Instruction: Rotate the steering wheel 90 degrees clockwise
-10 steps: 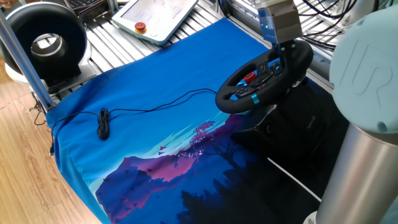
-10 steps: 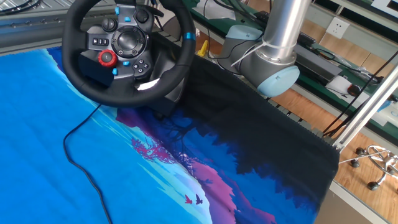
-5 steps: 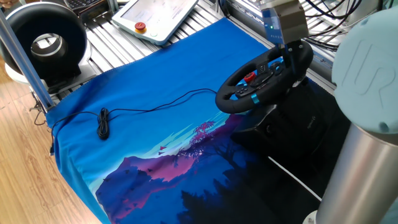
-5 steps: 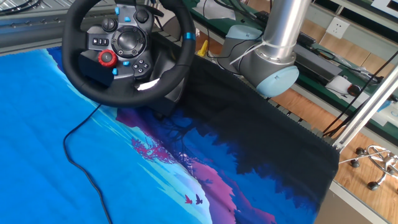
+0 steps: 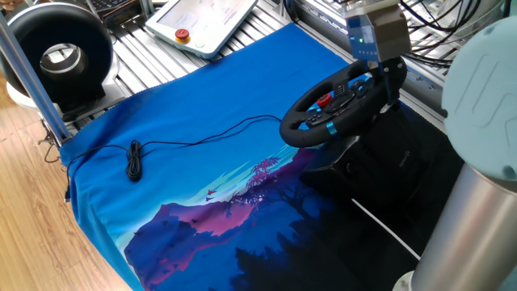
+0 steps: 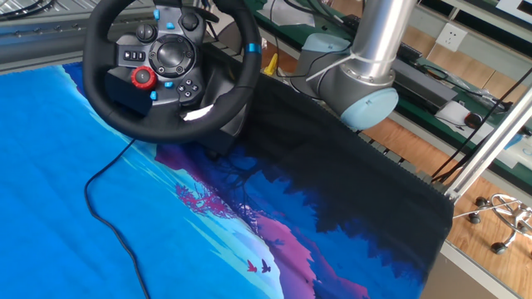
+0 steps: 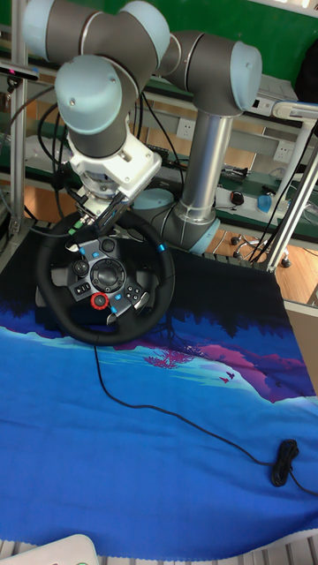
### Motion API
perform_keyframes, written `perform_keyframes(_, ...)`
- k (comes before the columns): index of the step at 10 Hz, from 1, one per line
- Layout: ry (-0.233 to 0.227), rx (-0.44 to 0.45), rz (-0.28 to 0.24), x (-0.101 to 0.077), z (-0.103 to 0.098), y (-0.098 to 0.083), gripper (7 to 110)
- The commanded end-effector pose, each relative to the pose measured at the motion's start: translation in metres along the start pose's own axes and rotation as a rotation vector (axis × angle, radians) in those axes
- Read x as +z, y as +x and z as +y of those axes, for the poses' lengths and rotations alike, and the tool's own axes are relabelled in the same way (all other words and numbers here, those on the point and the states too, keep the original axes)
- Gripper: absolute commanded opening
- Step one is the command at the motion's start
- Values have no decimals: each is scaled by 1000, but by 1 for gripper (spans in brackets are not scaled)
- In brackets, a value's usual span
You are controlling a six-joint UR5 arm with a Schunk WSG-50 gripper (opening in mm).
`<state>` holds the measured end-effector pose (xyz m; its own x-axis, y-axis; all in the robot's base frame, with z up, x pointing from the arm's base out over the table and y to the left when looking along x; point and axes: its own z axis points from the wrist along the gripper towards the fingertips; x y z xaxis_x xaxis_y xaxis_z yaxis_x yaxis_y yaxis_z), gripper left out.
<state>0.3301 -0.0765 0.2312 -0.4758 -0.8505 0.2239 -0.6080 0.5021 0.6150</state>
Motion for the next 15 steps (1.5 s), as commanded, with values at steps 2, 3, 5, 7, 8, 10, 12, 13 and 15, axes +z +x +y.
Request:
perform_keyframes(2, -9, -29, -30, 5, 2, -4, 44)
perform_keyframes(3, -10, -25, -31, 4, 3, -5, 44)
perform_keyframes(5, -12, -4, -31, 4, 3, -10, 22)
perform_keyframes(7, -21, 9, -37, 3, 5, -17, 22)
perform_keyframes(8, -22, 16, -38, 4, 6, -21, 22)
perform_keyframes(10, -25, 39, -40, 5, 9, -33, 7)
perform_keyframes(12, -14, 69, -48, 6, 8, -45, 7)
perform_keyframes(13, -3, 92, -42, 6, 5, -44, 7)
perform_keyframes(15, -7, 104, -40, 4, 7, -41, 7)
